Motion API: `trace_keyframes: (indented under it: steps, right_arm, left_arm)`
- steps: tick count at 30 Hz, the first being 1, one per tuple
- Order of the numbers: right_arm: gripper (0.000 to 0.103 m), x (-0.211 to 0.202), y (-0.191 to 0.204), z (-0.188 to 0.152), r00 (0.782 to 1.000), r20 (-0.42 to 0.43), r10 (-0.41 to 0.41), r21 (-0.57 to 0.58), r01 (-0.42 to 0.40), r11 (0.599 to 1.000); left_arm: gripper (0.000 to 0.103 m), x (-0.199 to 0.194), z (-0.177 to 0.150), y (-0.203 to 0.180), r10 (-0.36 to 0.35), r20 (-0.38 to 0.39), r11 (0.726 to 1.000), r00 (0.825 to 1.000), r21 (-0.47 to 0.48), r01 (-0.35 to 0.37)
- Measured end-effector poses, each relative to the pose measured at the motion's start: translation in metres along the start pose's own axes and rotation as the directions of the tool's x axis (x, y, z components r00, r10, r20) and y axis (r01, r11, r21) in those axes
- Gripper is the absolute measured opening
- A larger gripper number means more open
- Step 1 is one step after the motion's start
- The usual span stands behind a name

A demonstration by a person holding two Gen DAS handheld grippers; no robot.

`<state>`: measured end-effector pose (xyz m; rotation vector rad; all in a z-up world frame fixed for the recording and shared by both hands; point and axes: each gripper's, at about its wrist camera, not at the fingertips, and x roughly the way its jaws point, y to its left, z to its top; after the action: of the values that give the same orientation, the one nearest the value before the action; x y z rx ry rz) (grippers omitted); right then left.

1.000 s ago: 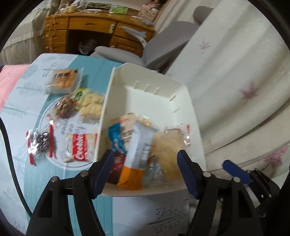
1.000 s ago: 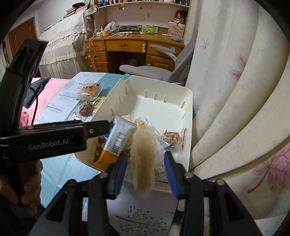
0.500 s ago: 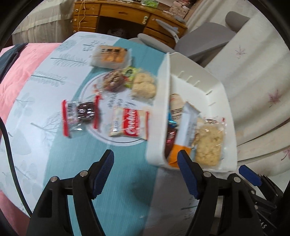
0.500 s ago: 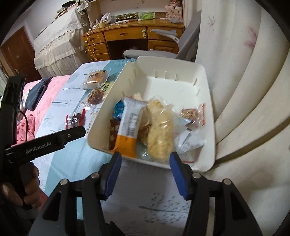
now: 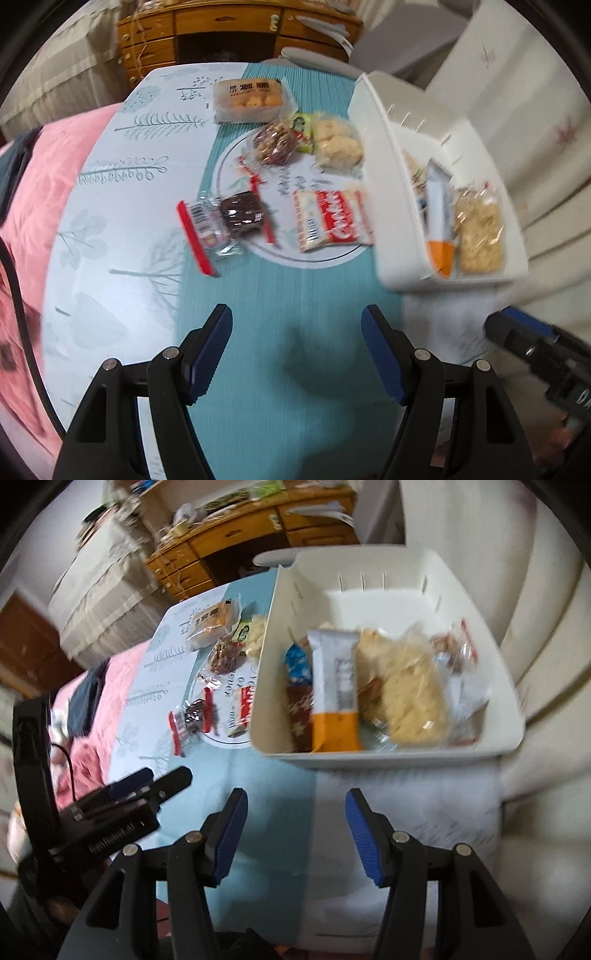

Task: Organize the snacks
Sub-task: 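Reach the left tool toward the red-striped chocolate packet while the right tool moves beside the tray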

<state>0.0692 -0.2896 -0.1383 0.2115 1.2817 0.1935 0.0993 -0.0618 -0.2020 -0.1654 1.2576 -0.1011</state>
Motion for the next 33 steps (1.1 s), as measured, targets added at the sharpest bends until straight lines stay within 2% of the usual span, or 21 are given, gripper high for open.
trace_keyframes:
  steps: [4,9,14,21,27,30,33]
  right_arm:
    - [0.056,0.008,0.013,-0.004,1.000,-0.007,-0.013,0.108,0.014,0.994]
    - [0.056,0.020,0.028,-0.005,0.999,-0.015,-0.034,0.248,0.037,0.968]
    - [0.057,0.041,0.043,-0.006,0.996,-0.079,-0.027,0.418,0.058,0.907]
    - [0.063,0.070,0.056,-0.012,0.994,-0.103,0.025,0.626,0.045,0.779]
    - [0.064,0.080,0.064,-0.007,0.996,-0.068,0.050,0.736,0.016,0.677]
    - [0.064,0.084,0.063,-0.004,0.998,-0.035,0.056,0.796,-0.006,0.605]
    - [0.064,0.088,0.061,-0.002,0.999,0.005,0.047,0.848,-0.029,0.529]
  left_arm:
    - [0.071,0.004,0.006,0.021,-0.002,-0.035,0.998,0.999,0.066,0.005]
    - [0.071,0.008,0.021,0.042,-0.017,-0.045,0.987,0.999,0.161,0.024]
    - [0.071,0.009,0.042,0.060,-0.086,-0.011,0.962,0.996,0.259,0.086]
    - [0.071,0.020,0.059,0.074,-0.149,-0.036,0.920,0.988,0.361,0.152]
    - [0.071,0.038,0.061,0.071,-0.174,-0.069,0.874,0.982,0.449,0.187]
    - [0.071,0.045,0.060,0.067,-0.186,-0.061,0.846,0.981,0.498,0.191]
    - [0.071,0.050,0.057,0.063,-0.197,-0.021,0.822,0.980,0.542,0.177]
